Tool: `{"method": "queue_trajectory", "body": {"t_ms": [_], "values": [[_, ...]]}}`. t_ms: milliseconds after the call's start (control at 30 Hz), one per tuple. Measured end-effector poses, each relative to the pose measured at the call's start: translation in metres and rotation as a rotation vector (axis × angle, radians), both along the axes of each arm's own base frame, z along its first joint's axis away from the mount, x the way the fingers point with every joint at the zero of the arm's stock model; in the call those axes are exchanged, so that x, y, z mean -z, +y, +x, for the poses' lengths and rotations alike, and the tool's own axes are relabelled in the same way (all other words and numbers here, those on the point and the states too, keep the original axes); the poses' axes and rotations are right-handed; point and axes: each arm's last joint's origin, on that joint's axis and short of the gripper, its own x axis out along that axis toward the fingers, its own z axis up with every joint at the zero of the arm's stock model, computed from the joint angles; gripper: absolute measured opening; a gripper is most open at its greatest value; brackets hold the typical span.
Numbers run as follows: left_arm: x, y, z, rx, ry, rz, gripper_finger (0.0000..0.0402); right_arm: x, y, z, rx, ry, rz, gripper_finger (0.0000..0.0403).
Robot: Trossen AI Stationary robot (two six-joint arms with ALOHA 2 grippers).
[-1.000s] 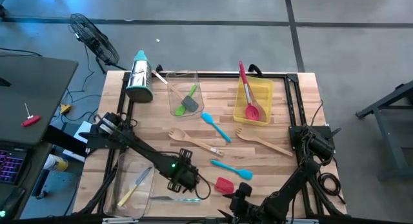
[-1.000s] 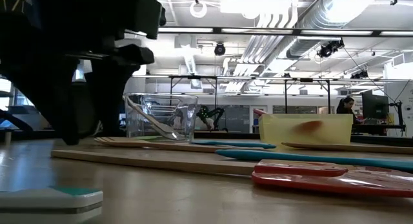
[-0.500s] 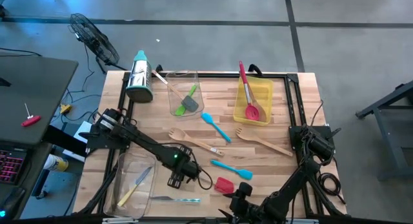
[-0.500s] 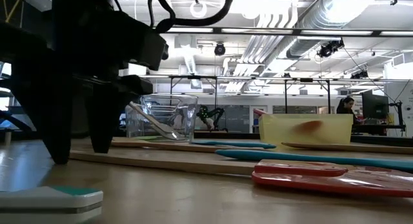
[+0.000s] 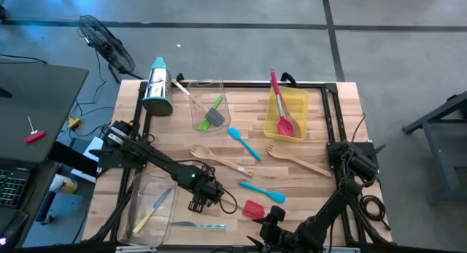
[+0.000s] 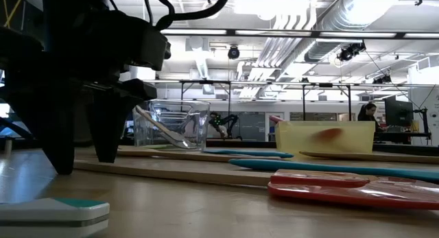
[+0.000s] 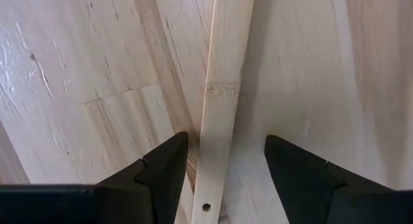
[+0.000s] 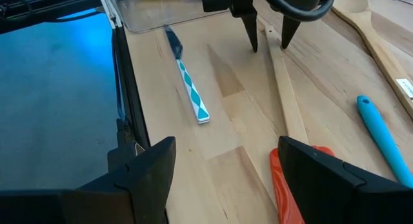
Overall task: Pick & Place Kitchen Items
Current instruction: Put the orange spatula into the top transparent bin
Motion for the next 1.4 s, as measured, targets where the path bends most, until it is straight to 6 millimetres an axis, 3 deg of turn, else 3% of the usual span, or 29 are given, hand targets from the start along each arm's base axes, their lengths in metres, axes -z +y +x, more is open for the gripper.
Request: {"method": "queue_trajectory", "body": {"t_ms": [267, 467, 700, 833, 967, 1233, 1400], "values": [[0.0, 0.0, 0.001, -0.002, -0.014, 0.01, 0.02, 0.0, 0.0, 0.0, 0.0, 0.0, 0.0, 0.0265], [0.0, 0.0, 0.002, 0.001, -0.025, 0.005, 0.0151, 0.001, 0.0, 0.0, -0.006, 0.017, 0.008, 0.0265], [0.0, -0.001, 0.002, 0.017, -0.024, -0.008, 0.0087, 0.015, -0.015, -0.017, 0.066, 0.295, 0.067, 0.0265], [0.0, -0.001, 0.002, 0.039, -0.023, -0.008, 0.0064, 0.021, -0.026, -0.027, 0.103, 0.45, -0.013, 0.0265], [0.0, -0.001, 0.002, 0.041, -0.025, -0.011, 0.0064, 0.03, -0.031, -0.03, 0.09, 0.529, -0.107, 0.0265], [0.0, -0.001, 0.002, 0.042, -0.024, -0.014, 0.0073, 0.052, -0.031, -0.013, -0.128, 0.611, -0.263, 0.0265], [0.0, -0.001, 0.002, 0.042, -0.024, -0.016, 0.0073, 0.052, -0.034, -0.01, -0.215, 0.635, -0.348, 0.0265]]}}
